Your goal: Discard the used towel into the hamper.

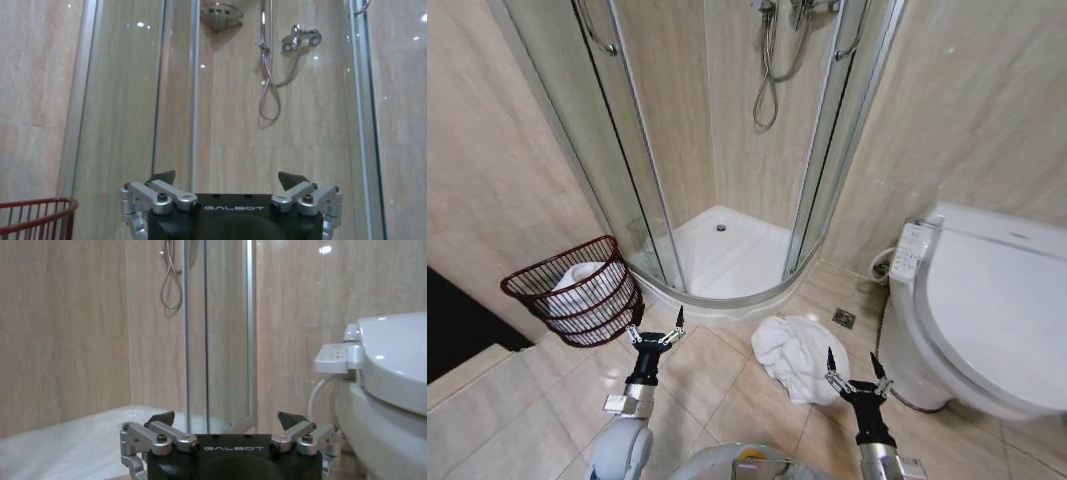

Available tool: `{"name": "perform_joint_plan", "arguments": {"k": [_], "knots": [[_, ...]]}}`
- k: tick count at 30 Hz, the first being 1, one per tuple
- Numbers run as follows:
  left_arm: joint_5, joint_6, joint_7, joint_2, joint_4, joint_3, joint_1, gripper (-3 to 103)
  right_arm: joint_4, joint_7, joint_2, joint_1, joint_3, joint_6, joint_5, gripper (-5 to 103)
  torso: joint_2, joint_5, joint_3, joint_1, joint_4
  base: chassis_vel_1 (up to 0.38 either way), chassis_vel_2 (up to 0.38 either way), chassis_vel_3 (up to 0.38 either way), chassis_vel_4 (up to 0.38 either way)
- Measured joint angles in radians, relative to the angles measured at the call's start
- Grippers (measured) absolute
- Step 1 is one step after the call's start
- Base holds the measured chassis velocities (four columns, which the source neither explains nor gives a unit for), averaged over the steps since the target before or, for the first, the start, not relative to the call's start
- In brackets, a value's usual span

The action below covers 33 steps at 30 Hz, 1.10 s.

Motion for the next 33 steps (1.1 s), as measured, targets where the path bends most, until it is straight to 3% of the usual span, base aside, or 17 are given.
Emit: {"name": "perform_joint_plan", "arguments": {"k": [7, 15, 23, 25, 26, 28, 29, 32, 33], "knots": [[0.005, 0.004, -0.001, -0.002, -0.002, 0.012, 0.008, 100, -0.013, 0.006, -0.005, 0.008, 0.006, -0.003, 0.016, 100, 0.000, 0.0000, 0.000, 0.000, 0.0000, -0.064, 0.050, 0.050, -0.065], [0.019, 0.005, -0.005, -0.006, 0.002, 0.014, 0.014, 100, -0.063, -0.040, -0.044, 0.021, 0.070, -0.035, 0.111, 100, 0.000, 0.0001, 0.000, 0.000, 0.0000, 0.005, -0.002, -0.013, 0.009], [0.021, 0.002, -0.010, -0.009, 0.007, 0.017, 0.012, 100, -0.099, -0.148, -0.073, 0.044, 0.107, -0.103, 0.198, 100, 0.000, 0.0001, 0.000, 0.000, 0.0000, 0.000, 0.000, 0.000, 0.000], [0.027, -0.006, -0.018, -0.010, 0.010, 0.019, 0.012, 100, -0.115, -0.220, -0.089, 0.075, 0.117, -0.185, 0.247, 100, 0.000, 0.0000, 0.000, 0.000, 0.0000, 0.000, 0.000, 0.000, 0.000], [0.027, -0.006, -0.018, -0.010, 0.010, 0.019, 0.012, 100, -0.115, -0.220, -0.089, 0.075, 0.117, -0.185, 0.247, 100, 0.000, 0.0000, 0.000, 0.000, 0.0000, 0.000, 0.000, 0.000, 0.000], [0.033, -0.025, -0.039, -0.011, 0.015, 0.024, 0.005, 100, -0.147, -0.290, -0.123, 0.146, 0.127, -0.364, 0.295, 100, 0.000, 0.0001, 0.000, 0.000, 0.0000, 0.000, 0.000, 0.000, 0.000], [0.033, -0.025, -0.039, -0.011, 0.015, 0.024, 0.005, 100, -0.147, -0.290, -0.123, 0.146, 0.127, -0.364, 0.295, 100, 0.000, 0.0001, 0.000, 0.000, 0.0000, 0.000, 0.000, 0.000, 0.000], [0.033, -0.028, -0.052, -0.014, 0.014, 0.024, 0.001, 100, -0.180, -0.313, -0.162, 0.236, 0.117, -0.531, 0.298, 100, 0.000, 0.0002, 0.000, 0.000, 0.0002, 0.000, 0.000, 0.000, 0.000], [0.033, -0.028, -0.052, -0.014, 0.014, 0.024, 0.001, 100, -0.180, -0.313, -0.162, 0.236, 0.117, -0.531, 0.298, 100, 0.000, 0.0002, 0.000, 0.000, 0.0002, 0.000, 0.000, 0.000, 0.000]]}}
